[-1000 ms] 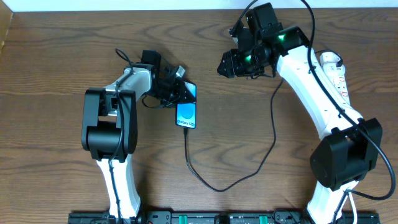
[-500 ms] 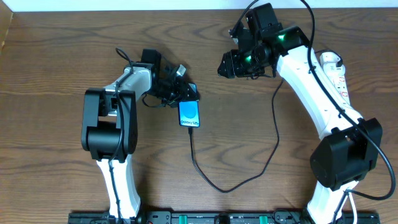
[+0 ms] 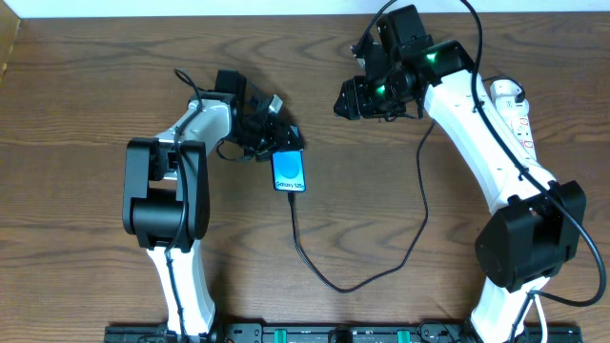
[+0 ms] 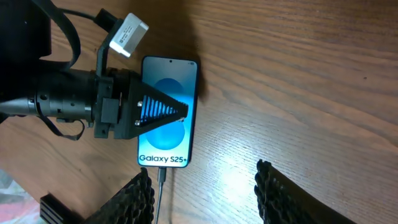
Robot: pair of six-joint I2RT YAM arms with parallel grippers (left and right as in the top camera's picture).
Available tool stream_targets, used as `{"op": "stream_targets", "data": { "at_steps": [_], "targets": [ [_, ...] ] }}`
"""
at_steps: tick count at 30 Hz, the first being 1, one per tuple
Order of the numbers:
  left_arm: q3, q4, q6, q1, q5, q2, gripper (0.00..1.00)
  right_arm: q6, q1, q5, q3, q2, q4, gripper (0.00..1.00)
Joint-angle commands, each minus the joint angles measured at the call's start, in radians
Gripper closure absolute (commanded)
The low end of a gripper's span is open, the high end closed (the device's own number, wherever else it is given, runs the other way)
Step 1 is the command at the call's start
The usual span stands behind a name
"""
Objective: Plug charger to phone and switch on socket
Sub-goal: 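Lay the phone flat on the table and open the left gripper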
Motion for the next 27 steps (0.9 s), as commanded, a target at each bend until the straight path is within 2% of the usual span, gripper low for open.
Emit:
{"op": "stream_targets", "data": {
  "at_steps": [1,11,18,27],
  "targets": [
    [-0.005,-0.009,-0.002,0.005,-0.193,0.027,0.48,-0.013,0.0,0.007,0.008,0.005,-0.001,0.48],
    [0.02,-0.052,-0.005,0.005,-0.321,0.018,0.47,-0.013,-0.001,0.008,0.008,0.005,-0.001,0.47],
    [0.021,-0.053,-0.005,0.006,-0.34,0.018,0.47,-0.013,-0.001,0.03,0.008,0.005,-0.005,0.47],
    [0.068,-0.118,-0.004,0.008,-0.486,-0.044,0.47,-0.029,-0.002,0.03,0.008,0.005,-0.008,0.47]
  ]
}}
